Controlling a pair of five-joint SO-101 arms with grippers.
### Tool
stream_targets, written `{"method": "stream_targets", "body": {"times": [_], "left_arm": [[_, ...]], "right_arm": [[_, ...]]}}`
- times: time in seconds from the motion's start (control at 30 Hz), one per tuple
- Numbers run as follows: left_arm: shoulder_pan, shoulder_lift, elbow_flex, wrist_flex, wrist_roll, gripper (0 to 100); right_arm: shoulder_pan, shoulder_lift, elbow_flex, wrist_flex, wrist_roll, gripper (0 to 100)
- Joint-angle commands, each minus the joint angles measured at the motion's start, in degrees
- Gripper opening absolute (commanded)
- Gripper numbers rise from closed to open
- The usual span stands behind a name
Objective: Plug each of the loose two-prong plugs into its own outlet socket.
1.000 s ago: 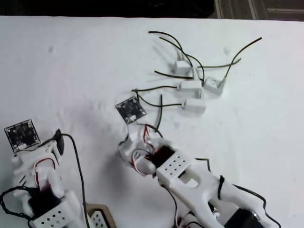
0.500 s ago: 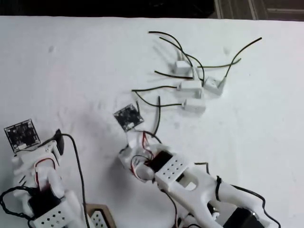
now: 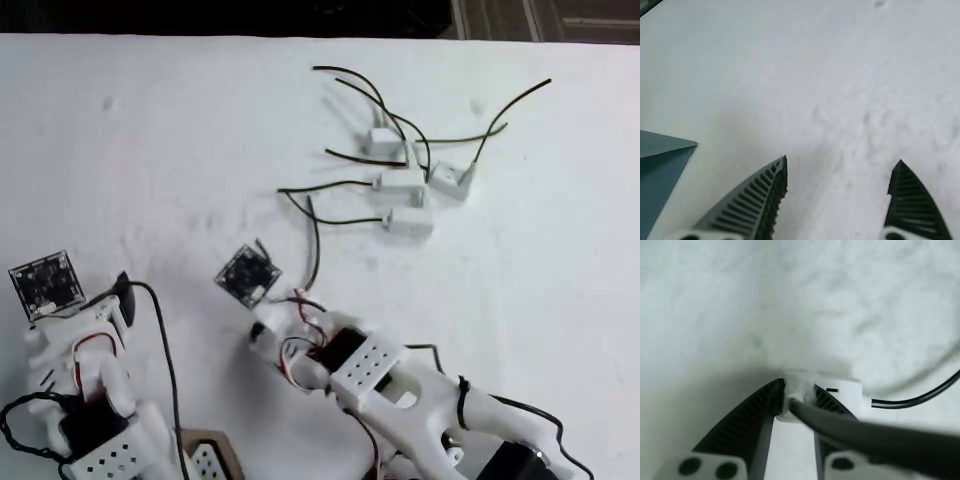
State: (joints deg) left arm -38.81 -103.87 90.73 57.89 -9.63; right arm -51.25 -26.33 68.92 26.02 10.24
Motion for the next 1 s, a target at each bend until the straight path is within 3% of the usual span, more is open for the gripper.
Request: {"method": "stream_targets", "body": {"times": [0.0,0.4,0.7,0.97], "left_arm": [[-0.48,-0.66,-0.35,-0.53,-0.62,32],[1.8,-0.66,0.53,-0.88,-0.7,32],[3.12,-0.66,1.93,-2.02,-3.16,32],[5.05,-0.66,3.25,-2.29,-3.96,32]], "right_arm": [[-0.66,1.27,-0.26,3.82,4.22,1.7],[1.71,6.81,-11.16,9.01,4.66,1.7],[16.84,-2.95,-27.69,15.96,5.19,1.7],[28.62,8.31,-44.22,17.45,5.19,1.7]]}}
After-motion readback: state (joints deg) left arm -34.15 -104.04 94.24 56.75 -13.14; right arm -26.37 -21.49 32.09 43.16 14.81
